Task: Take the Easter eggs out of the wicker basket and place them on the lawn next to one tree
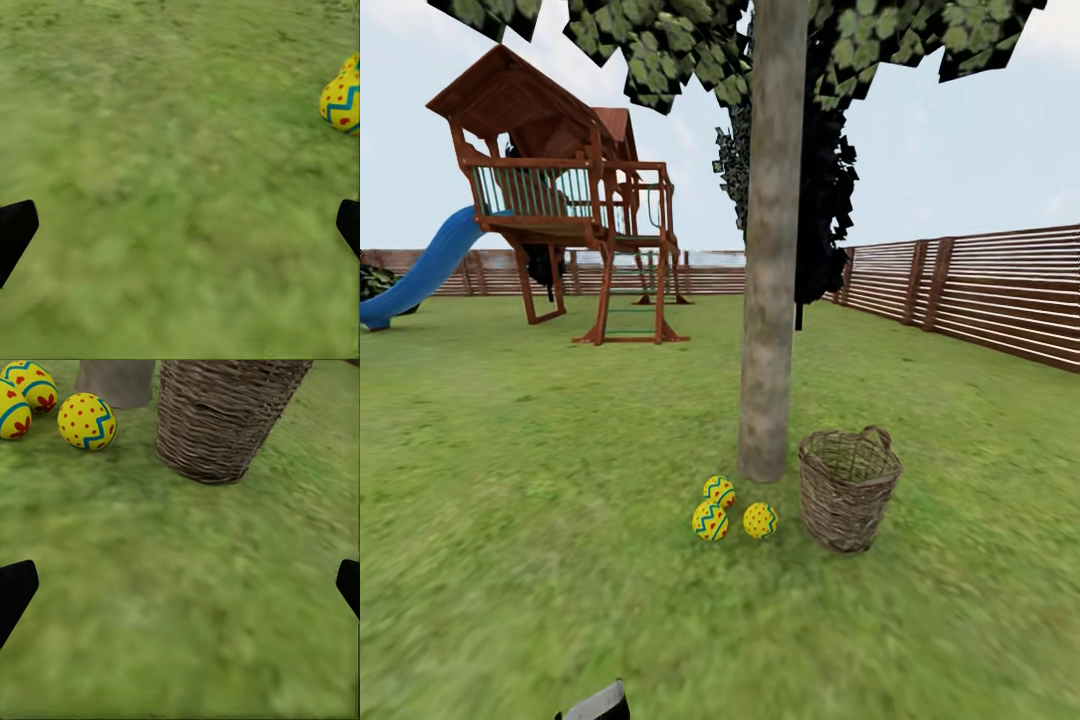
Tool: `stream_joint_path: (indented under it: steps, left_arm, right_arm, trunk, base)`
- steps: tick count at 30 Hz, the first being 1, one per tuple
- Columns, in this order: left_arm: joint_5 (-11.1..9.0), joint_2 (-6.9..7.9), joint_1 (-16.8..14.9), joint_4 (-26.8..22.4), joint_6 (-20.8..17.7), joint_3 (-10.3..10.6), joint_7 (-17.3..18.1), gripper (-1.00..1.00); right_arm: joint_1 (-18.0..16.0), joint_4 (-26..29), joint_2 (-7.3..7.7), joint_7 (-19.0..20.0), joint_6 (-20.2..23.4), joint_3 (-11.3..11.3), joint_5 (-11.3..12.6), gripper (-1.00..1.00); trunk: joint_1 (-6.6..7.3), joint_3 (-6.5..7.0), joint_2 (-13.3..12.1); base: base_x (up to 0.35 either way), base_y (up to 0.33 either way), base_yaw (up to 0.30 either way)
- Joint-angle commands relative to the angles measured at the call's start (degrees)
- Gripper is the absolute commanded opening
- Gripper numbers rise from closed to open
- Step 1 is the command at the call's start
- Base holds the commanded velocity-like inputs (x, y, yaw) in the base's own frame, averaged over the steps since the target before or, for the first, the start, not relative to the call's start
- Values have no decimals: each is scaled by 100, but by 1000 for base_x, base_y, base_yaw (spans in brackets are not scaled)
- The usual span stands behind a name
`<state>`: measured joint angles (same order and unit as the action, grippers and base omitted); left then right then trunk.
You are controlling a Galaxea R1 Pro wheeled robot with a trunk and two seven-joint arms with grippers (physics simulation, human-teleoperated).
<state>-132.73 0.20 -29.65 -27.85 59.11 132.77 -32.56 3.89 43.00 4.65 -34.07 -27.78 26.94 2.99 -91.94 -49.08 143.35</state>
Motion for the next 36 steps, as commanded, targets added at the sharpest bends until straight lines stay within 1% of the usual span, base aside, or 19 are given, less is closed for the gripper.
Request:
stream_joint_path:
  steps: [1,4,7,8,10,13,15,17,20,22,23,24,25,27,28,29,32,36]
  left_arm:
    - [20,-20,24,8,89,38,-56,100]
    - [20,-78,134,248,89,39,-53,100]
    - [14,-84,180,376,89,39,-55,100]
    - [13,-85,234,398,89,39,-56,100]
    - [17,-100,454,425,89,39,-57,100]
    - [14,-95,772,480,89,37,-56,100]
    - [12,-90,954,618,89,37,-49,100]
    - [11,-95,1170,860,89,38,-37,100]
    - [14,-99,1326,1052,89,38,-20,100]
    - [35,-116,1360,1079,89,41,-11,100]
    - [74,-122,1371,1086,89,40,-9,100]
    - [169,-128,1386,1092,89,39,-7,100]
    - [206,-129,1389,1093,89,39,-8,100]
    - [365,-135,1405,1096,89,43,-11,100]
    - [503,-167,1437,1097,89,42,-19,100]
    - [569,-190,1468,1097,89,41,-26,100]
    - [653,-208,1512,1105,89,17,-59,100]
    - [682,-212,1522,1106,89,-48,-38,100]
  right_arm:
    - [-3,-10,6,-31,-23,31,30,100]
    - [-2,-60,6,-30,-69,31,27,100]
    - [-2,-70,8,-29,-87,31,27,100]
    - [-2,-74,8,-31,-92,31,25,100]
    - [-2,-77,3,-34,-106,36,23,100]
    - [-2,-80,-2,-30,-108,39,26,100]
    - [-2,-80,-5,-30,-106,39,28,100]
    - [-4,-81,-7,-30,-105,39,32,100]
    - [-6,-74,-17,-29,-105,39,34,100]
    - [-8,-73,-57,-29,-105,40,35,100]
    - [-9,-74,-83,-29,-105,40,33,100]
    - [-10,-78,-111,-29,-105,40,30,100]
    - [-10,-78,-117,-29,-105,40,29,100]
    - [-11,-80,-131,-29,-100,40,29,100]
    - [-11,-80,-135,-29,-95,40,28,100]
    - [-11,-80,-137,-29,-92,40,27,100]
    - [-17,-84,-140,-29,-82,40,27,100]
    - [-18,-114,-140,-29,-79,40,26,100]
  trunk:
    - [3,18,1]
    - [11,84,-3]
    - [19,151,-7]
    - [21,173,-8]
    - [27,217,-12]
    - [93,271,-133]
    - [137,307,-213]
    - [181,343,-293]
    - [247,389,-413]
    - [291,413,-494]
    - [313,423,-534]
    - [334,434,-574]
    - [356,444,-614]
    - [400,464,-694]
    - [422,474,-734]
    - [444,484,-774]
    - [510,513,-895]
    - [510,478,-895]
  base:
    - [0,0,0]
    - [0,0,0]
    - [0,0,0]
    - [0,0,0]
    - [0,0,0]
    - [0,0,0]
    - [0,0,0]
    - [0,0,0]
    - [0,0,-41]
    - [0,0,-125]
    - [0,0,-141]
    - [0,0,-147]
    - [0,0,-148]
    - [0,0,-148]
    - [0,0,-145]
    - [0,0,-142]
    - [0,0,-134]
    - [0,0,-123]
